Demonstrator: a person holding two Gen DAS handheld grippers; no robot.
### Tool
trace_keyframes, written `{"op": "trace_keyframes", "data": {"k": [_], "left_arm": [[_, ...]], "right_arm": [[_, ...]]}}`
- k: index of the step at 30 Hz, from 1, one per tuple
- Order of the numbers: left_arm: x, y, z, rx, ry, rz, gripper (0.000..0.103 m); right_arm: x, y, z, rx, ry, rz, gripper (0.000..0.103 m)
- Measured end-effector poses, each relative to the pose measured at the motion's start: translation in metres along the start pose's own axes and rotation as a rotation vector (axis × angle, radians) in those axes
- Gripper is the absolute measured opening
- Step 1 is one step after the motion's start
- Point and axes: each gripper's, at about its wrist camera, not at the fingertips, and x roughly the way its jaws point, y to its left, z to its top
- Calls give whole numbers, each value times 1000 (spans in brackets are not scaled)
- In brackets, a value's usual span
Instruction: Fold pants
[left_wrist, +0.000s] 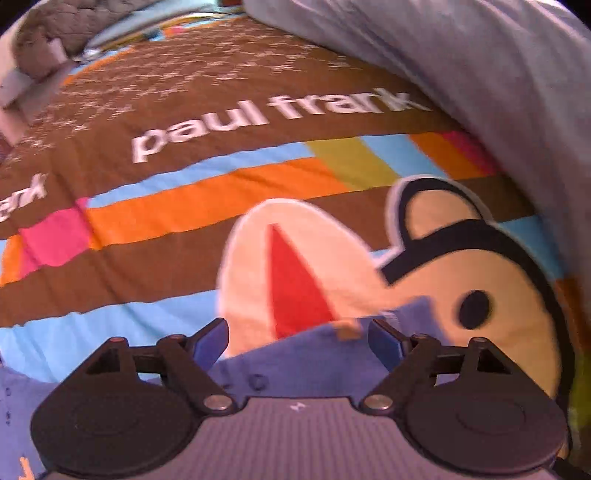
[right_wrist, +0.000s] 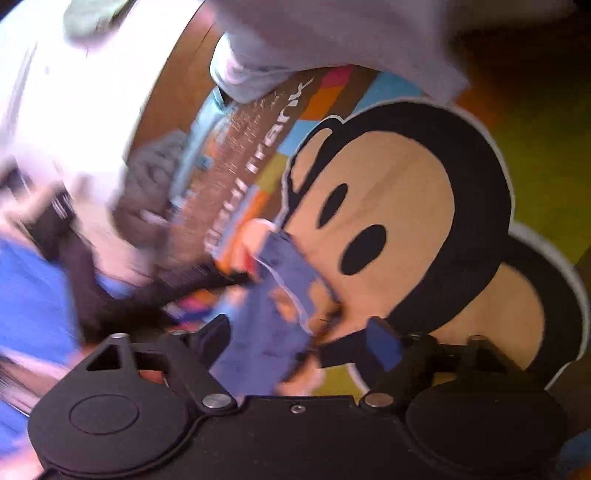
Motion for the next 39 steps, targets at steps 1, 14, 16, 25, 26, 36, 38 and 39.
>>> {"op": "trace_keyframes", "data": {"k": [1,14,16,25,26,36,38,39], "left_arm": [[-3,-5,2,14,6,-16,88],[20,-52,19,27,216,-138,81],[27,-55,18,24,241,-124,81],[37,-55,25,69,287,-78,81],[38,-56,28,71,297,-82,81],[31,-71,31,188,258,-24,81],[25,-73,33,195,253,-29,80],[21,-73,34,194,253,-38,80]], "right_arm": [[1,8,-5,-53,-10,-27,80],[23,26,-27,-159,-60,-71,81],[19,24,-29,-118,-64,-47,81],[27,28,-34,-79,-48,-10,85],[29,28,-32,-78,-42,-1,85],[27,11,-27,7,-82,-55,36],[28,8,-27,14,-87,-75,27],[29,9,-27,15,-92,-87,25]]}}
